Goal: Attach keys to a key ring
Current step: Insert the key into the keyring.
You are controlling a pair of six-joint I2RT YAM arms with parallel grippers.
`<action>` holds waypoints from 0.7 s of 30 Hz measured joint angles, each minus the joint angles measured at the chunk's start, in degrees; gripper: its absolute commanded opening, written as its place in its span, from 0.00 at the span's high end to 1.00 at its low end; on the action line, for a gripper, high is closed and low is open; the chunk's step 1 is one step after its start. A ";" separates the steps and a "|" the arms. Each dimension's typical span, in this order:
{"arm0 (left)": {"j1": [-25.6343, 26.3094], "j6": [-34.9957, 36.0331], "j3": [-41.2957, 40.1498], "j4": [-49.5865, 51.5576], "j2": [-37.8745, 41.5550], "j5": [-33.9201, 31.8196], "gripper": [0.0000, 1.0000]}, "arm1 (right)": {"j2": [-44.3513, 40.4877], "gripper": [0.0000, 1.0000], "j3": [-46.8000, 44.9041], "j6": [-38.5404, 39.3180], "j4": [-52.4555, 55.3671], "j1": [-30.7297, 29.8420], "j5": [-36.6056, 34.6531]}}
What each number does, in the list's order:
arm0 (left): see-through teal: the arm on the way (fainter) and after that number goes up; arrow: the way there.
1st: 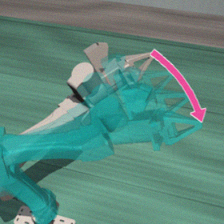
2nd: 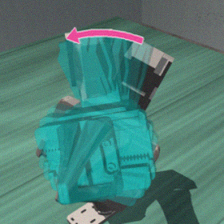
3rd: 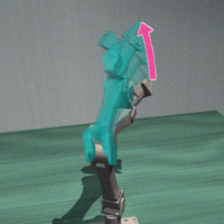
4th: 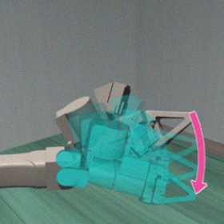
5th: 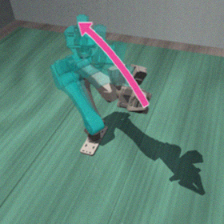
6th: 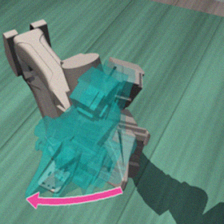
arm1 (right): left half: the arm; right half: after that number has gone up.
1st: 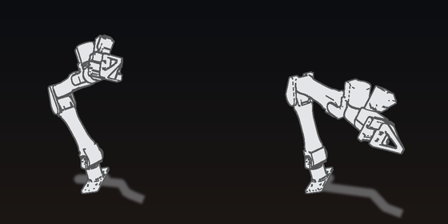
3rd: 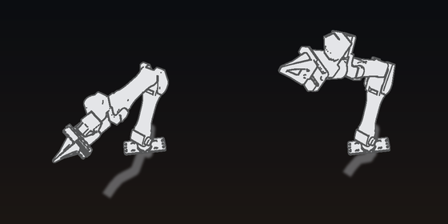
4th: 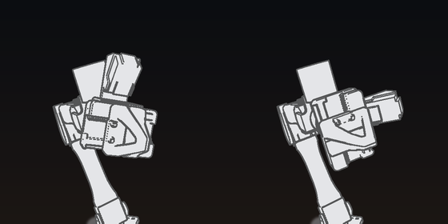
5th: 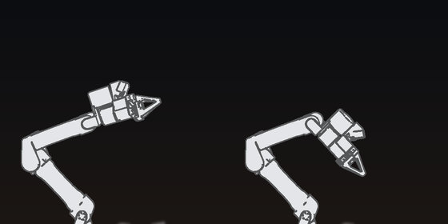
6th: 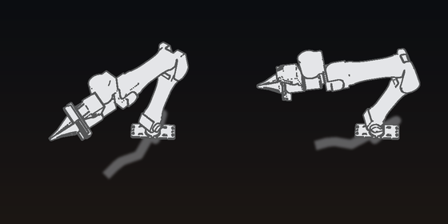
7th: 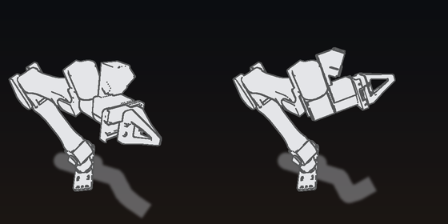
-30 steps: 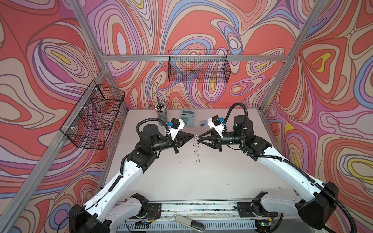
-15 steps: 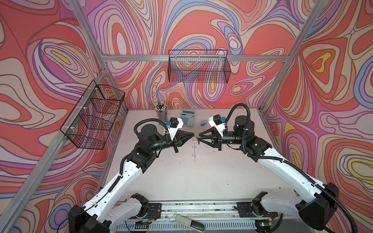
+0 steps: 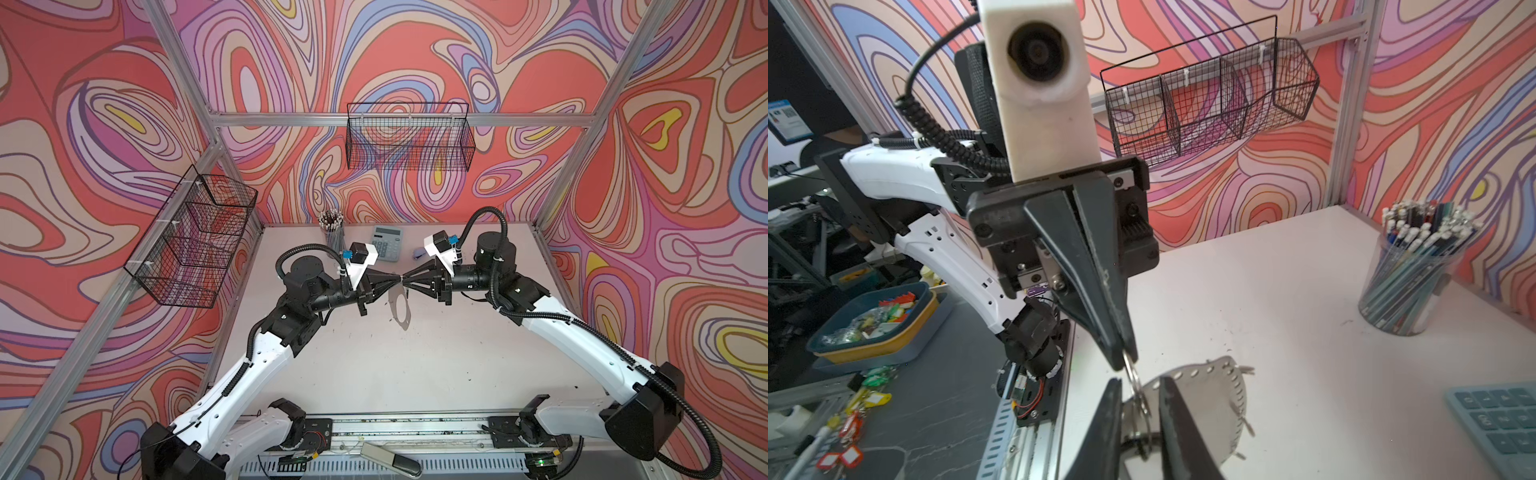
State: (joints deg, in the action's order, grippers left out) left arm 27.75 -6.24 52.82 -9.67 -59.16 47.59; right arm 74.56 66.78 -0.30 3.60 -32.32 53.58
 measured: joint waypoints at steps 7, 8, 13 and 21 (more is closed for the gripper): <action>0.00 1.14 0.26 2.03 -0.02 -0.02 0.92 | -0.11 1.00 0.07 0.90 1.88 0.00 0.48; 0.00 1.66 0.59 2.91 -0.09 0.00 0.88 | -0.11 1.00 0.07 1.09 2.23 0.00 0.48; 0.02 3.06 1.22 5.35 -0.31 0.09 0.82 | -0.11 1.00 0.72 2.14 4.63 0.00 0.46; 0.02 3.08 2.80 6.95 -2.10 1.09 0.83 | -0.11 1.00 1.68 3.34 6.82 0.00 0.46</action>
State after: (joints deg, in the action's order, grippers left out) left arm 27.77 -3.16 55.61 -2.72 -61.25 48.69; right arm 74.46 68.47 3.05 10.41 -32.32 54.04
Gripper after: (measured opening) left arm 0.173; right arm 0.048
